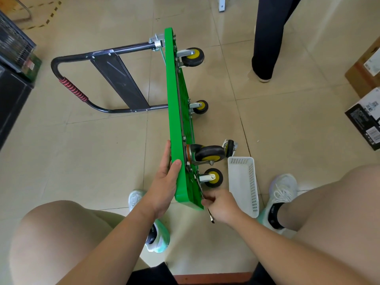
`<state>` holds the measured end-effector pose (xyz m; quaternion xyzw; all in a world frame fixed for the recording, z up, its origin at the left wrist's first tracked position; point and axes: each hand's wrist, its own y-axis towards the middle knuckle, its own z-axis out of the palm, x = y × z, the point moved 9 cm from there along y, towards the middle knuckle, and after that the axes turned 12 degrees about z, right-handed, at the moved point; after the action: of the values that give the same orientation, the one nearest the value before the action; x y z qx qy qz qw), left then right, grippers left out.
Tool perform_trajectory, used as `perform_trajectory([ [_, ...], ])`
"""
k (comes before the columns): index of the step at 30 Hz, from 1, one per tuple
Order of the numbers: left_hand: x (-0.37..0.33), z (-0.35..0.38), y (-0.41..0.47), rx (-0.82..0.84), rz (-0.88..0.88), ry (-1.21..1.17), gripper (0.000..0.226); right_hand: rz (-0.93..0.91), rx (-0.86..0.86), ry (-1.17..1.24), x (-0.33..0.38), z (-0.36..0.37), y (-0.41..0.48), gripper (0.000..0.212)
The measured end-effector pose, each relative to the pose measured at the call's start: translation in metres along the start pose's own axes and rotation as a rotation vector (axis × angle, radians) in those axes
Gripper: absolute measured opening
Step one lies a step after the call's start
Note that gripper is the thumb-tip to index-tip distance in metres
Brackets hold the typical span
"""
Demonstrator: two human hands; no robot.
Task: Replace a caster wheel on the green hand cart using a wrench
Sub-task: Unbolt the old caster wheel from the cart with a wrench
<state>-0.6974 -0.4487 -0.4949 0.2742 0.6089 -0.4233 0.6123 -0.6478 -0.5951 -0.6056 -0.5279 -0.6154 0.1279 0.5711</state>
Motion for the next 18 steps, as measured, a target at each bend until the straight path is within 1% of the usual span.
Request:
perform_trajectory([
  [2, 0.000, 0.000, 0.000, -0.003, -0.001, -0.001, 0.059, -0.002, 0.010, 0.043, 0.000, -0.002, -0.007, 0.020],
  [6, -0.001, 0.002, -0.001, -0.007, -0.016, 0.002, 0.058, 0.009, 0.094, 0.168, 0.004, 0.000, -0.024, 0.019],
  [10, -0.002, 0.003, -0.002, -0.011, -0.026, -0.012, 0.059, 0.034, 0.144, 0.240, 0.006, 0.001, -0.031, 0.008],
  [14, -0.003, 0.003, -0.002, -0.014, -0.026, -0.017, 0.061, 0.031, 0.165, 0.261, 0.010, 0.002, -0.030, 0.012],
  [18, -0.003, 0.002, -0.002, -0.015, -0.026, -0.011, 0.058, 0.018, 0.181, 0.291, 0.015, 0.005, -0.028, 0.009],
])
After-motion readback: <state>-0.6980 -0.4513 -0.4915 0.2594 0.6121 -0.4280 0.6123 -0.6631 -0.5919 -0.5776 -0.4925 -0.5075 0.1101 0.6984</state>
